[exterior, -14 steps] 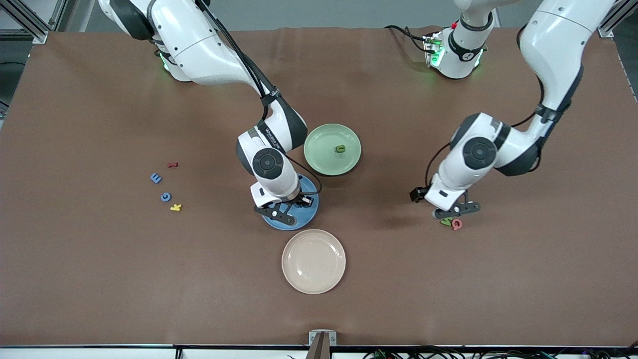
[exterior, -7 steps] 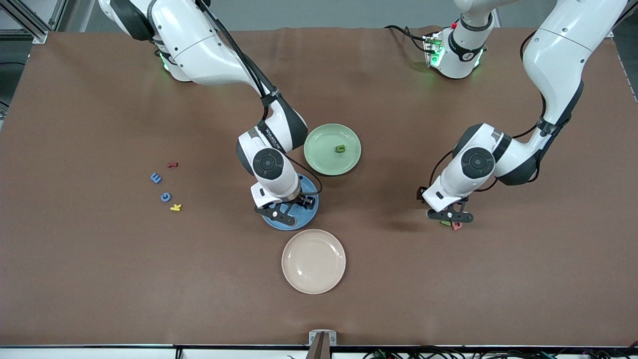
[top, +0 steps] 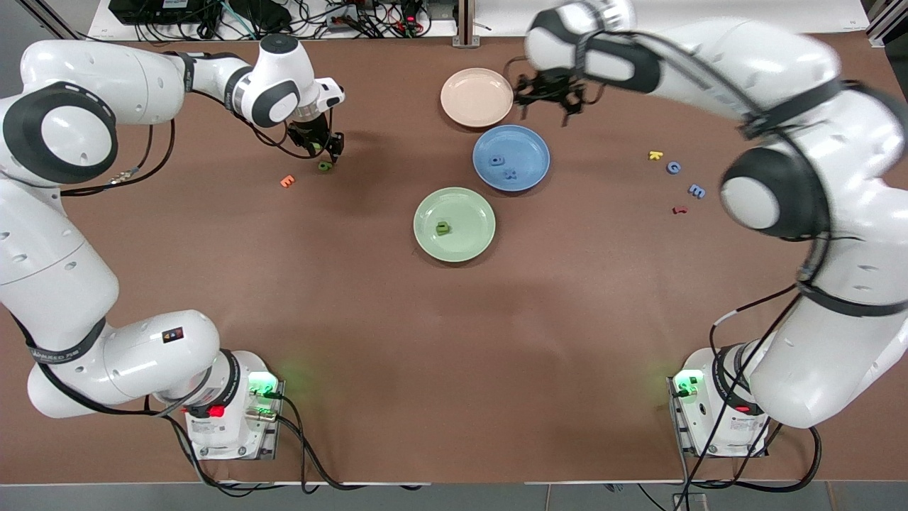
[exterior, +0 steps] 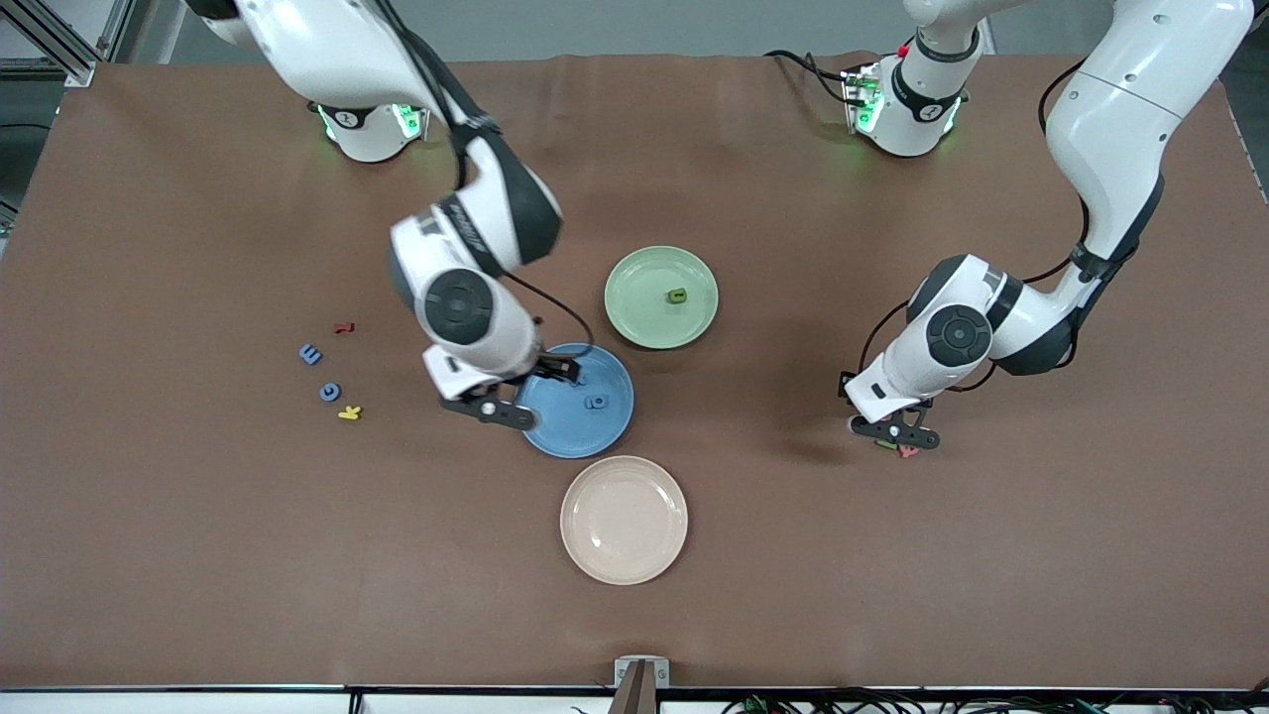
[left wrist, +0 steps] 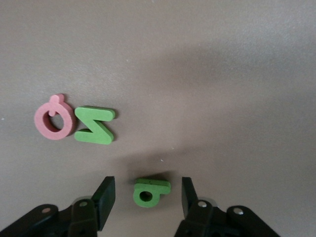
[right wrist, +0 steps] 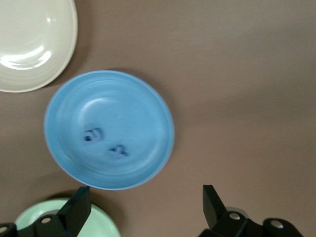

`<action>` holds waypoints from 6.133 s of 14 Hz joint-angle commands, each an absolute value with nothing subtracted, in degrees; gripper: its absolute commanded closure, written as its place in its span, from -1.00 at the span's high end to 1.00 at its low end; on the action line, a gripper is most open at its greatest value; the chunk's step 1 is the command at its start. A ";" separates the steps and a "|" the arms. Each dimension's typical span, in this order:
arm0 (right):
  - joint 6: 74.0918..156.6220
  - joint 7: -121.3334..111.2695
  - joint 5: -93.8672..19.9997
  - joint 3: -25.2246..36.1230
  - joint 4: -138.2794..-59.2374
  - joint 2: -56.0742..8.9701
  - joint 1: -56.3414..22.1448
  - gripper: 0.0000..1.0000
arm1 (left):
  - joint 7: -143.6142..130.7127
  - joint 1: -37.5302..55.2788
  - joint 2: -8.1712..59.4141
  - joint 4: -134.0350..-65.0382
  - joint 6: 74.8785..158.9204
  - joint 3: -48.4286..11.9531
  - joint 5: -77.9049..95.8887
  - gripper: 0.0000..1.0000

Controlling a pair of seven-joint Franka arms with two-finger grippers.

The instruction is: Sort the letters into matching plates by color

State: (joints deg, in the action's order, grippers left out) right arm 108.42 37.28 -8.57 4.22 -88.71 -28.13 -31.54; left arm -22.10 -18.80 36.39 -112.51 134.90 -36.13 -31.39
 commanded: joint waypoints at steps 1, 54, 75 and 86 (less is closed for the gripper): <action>110.04 24.75 -8.61 3.25 -101.40 -19.27 -24.28 1.00 | -21.53 -19.34 37.62 -111.97 135.26 -36.65 -32.61 0.18; 126.86 -12.84 -0.88 2.72 -116.21 -21.18 -3.51 -0.71 | -75.57 -3.61 37.44 -109.95 127.62 -53.79 -31.99 -0.85; 130.51 32.86 -11.78 2.72 -98.09 -35.06 -32.95 -0.72 | -81.12 10.45 40.52 -110.48 133.07 -43.07 -32.61 -0.85; 134.30 33.66 -11.87 2.72 -96.42 -39.02 -33.66 -0.63 | -85.61 10.64 40.34 -110.48 132.80 -42.45 -32.52 1.00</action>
